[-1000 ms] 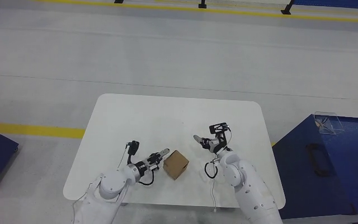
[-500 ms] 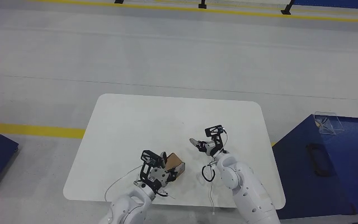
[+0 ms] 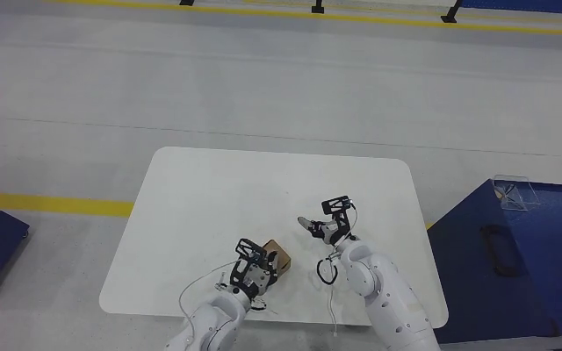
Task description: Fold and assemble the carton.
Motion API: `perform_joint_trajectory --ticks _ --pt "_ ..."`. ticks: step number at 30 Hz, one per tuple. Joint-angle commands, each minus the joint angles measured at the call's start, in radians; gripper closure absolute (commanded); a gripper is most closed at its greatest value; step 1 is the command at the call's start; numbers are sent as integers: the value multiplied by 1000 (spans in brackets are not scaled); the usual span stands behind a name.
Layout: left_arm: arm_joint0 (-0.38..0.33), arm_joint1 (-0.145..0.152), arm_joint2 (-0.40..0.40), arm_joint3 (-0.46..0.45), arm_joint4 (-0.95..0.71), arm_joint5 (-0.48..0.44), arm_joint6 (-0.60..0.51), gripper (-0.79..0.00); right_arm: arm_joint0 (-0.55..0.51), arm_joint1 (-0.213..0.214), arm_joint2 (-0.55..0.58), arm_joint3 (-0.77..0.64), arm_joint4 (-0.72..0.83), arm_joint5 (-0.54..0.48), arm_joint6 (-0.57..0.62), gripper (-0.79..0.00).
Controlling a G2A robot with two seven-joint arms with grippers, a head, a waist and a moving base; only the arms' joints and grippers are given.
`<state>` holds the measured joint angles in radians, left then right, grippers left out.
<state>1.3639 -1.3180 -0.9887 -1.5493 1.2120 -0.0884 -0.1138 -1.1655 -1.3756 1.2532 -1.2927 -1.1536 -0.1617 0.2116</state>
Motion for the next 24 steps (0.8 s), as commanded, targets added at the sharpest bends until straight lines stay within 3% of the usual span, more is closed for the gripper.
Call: perform_joint_trajectory --ticks 1,6,11,16,20,24 --pt "7 0 -12 -12 -51 -24 35 0 0 0 0 0 0 0 0 -785" --pt "-9 -2 2 23 4 8 -39 0 0 0 0 0 0 0 0 -785" --pt "-6 -8 -9 10 -53 1 50 0 0 0 0 0 0 0 0 -785" --pt "-23 -9 0 43 -4 22 -19 0 0 0 0 0 0 0 0 -785" --pt "14 -13 -50 -26 -141 8 166 0 0 0 0 0 0 0 0 -785" --pt "106 -3 -145 -114 -284 -73 346 0 0 0 0 0 0 0 0 -785"
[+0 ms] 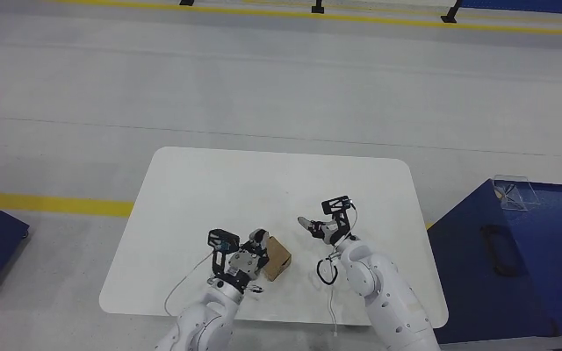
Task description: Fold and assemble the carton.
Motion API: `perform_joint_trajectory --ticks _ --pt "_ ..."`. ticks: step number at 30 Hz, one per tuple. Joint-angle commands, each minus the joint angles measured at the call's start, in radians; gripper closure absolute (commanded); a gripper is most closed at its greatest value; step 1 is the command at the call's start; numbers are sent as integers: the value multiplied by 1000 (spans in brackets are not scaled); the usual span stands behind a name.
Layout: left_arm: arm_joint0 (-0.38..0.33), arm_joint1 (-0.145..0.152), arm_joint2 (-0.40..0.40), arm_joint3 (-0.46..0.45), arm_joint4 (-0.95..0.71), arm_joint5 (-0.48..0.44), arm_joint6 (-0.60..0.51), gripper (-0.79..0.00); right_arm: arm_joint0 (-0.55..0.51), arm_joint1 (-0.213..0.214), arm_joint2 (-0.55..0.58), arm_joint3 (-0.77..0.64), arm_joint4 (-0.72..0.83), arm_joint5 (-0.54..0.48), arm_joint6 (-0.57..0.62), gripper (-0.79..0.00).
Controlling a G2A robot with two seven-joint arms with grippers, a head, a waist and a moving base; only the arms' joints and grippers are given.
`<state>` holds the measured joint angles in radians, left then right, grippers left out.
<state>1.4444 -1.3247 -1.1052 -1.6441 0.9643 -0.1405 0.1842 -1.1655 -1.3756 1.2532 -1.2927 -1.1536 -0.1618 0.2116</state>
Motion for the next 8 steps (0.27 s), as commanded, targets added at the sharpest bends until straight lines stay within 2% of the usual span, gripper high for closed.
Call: perform_joint_trajectory --ticks 1,2,3,4,5,7,8 --pt "44 7 -55 -34 -54 -39 73 0 0 0 0 0 0 0 0 -785" --pt "62 10 -78 -44 -74 -53 90 0 0 0 0 0 0 0 0 -785" --pt "68 11 -85 -46 -80 -57 92 -363 0 0 0 0 0 0 0 -785" --pt "68 11 -85 -46 -80 -57 92 -770 0 0 0 0 0 0 0 -785" --pt "67 11 -85 -47 -81 -57 93 -3 0 0 0 0 0 0 0 -784" --pt "69 11 -87 -47 -82 -58 93 -24 0 0 0 0 0 0 0 -785" --pt "68 11 -86 -47 -81 -57 92 -76 0 0 0 0 0 0 0 -784"
